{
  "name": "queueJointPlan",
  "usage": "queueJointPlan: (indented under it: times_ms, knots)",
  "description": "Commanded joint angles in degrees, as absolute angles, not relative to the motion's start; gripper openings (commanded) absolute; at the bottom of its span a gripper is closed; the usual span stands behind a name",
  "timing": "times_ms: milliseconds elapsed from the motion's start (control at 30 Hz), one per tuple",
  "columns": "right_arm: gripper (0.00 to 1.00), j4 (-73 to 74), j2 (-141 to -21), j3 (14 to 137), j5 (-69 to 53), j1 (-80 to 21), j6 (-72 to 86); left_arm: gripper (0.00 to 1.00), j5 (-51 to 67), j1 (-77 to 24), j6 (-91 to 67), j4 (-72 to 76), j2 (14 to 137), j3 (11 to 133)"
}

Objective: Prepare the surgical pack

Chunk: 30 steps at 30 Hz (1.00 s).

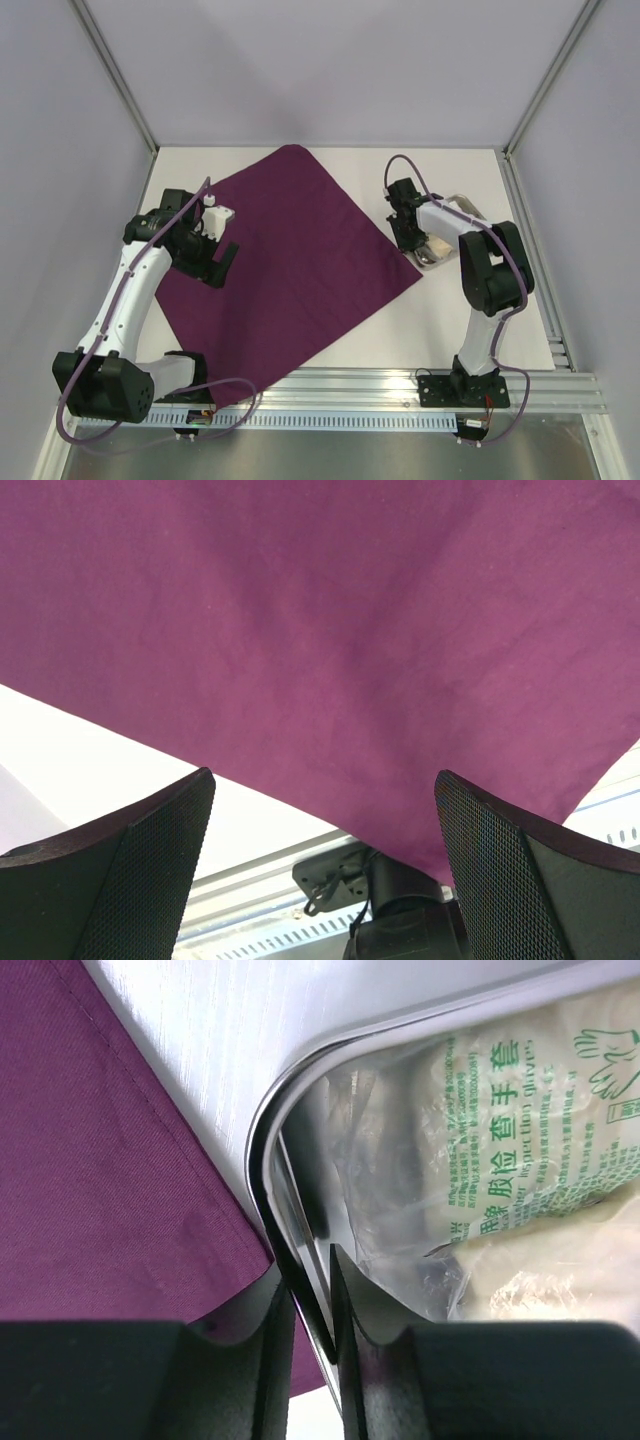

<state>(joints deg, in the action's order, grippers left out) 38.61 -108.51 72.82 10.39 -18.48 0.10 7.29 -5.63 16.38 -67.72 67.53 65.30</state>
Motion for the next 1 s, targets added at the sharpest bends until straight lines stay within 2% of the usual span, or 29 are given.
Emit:
queueJointPlan:
  times_ms: [0, 67, 300, 967]
  knots:
    - [0.20, 37.2, -108.9, 74.2, 12.4, -19.3, -1.8, 1.00, 8.5, -5.7, 17.0, -67.1, 66.0, 65.1]
    - [0.13, 37.8, -109.2, 74.4, 12.5, -19.4, -1.8, 1.00, 8.5, -5.7, 17.1, -67.1, 65.8, 65.2]
    - [0.01, 39.1, -109.4, 75.8, 13.5, -19.6, -2.6, 1.00, 8.5, -5.7, 17.0, -67.2, 65.6, 65.2]
    - [0.00, 45.5, -110.1, 85.2, 21.2, -22.1, -6.1, 1.00, 7.5, -5.7, 19.4, -65.0, 68.1, 63.7]
